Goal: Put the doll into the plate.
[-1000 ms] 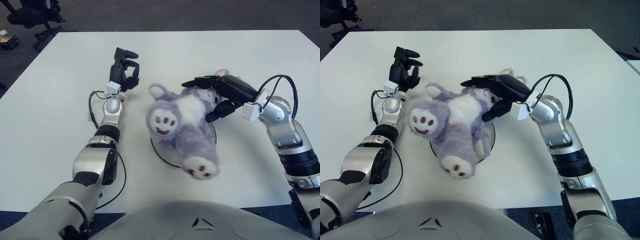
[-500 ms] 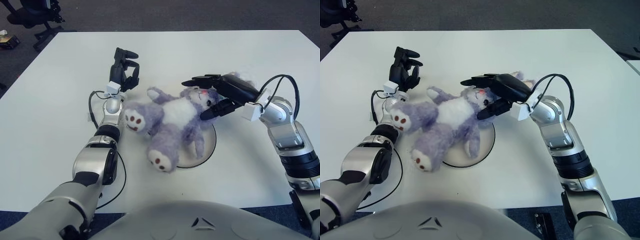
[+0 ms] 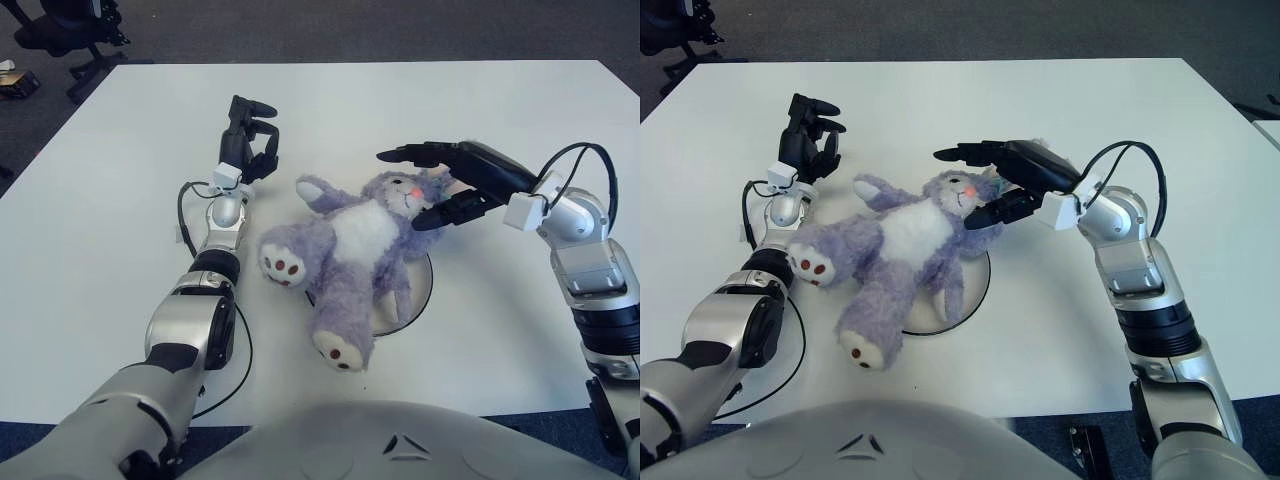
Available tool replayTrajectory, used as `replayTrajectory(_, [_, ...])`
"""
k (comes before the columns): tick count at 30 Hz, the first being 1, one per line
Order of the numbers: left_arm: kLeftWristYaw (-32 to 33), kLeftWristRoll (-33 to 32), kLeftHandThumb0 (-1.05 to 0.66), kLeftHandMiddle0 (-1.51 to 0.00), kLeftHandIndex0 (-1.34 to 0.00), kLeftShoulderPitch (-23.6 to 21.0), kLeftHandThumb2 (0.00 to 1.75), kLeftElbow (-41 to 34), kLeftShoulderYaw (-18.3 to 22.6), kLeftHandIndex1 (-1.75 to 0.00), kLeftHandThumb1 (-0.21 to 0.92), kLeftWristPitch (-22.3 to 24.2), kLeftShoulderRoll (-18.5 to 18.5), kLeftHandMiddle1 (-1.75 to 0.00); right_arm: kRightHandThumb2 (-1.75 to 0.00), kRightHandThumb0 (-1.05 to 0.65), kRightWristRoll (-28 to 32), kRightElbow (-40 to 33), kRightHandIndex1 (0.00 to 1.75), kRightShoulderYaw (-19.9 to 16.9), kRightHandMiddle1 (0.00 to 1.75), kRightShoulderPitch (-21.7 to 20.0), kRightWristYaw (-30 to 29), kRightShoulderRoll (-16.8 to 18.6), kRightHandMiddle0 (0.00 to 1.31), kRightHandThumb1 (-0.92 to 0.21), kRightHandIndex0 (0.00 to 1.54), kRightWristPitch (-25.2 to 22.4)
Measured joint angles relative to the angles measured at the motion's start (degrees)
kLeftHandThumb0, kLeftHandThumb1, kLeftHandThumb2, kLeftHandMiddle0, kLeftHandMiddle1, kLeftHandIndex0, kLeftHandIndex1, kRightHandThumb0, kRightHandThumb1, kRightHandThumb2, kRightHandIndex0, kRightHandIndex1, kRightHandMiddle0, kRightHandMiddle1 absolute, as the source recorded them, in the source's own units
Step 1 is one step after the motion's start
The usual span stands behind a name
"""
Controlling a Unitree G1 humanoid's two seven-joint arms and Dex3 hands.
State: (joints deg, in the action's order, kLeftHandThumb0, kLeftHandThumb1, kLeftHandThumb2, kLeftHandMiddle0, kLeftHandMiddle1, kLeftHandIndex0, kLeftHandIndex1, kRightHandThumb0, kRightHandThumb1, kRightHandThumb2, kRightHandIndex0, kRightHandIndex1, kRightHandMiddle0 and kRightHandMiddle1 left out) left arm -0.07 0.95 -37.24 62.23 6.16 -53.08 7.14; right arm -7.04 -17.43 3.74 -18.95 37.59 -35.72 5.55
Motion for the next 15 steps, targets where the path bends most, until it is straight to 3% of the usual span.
replayTrajectory(5, [0.0,0.0,0.0,-0.17,-0.17,-0.07,0.51,0.09,0.0,-1.68,0.92,0.0,-0.01,-1.7,-0.05,-0.06,1.79,-1.79,0.0,-0.2,0.01,-0.56,1.39,-0.79,0.47,-0.89,0.36,-3.97])
replayTrajectory(15, [0.0,0.0,0.0,-0.17,-0.17,-0.1,0.5,0.21,0.0,-1.67,0.92,0.0,-0.01,-1.7,-0.03,-0.25,4.77,-2.4,0.01,-2.44,0.02,-3.93,3.13,-1.77,0.49,-0.88,0.41,-14.95])
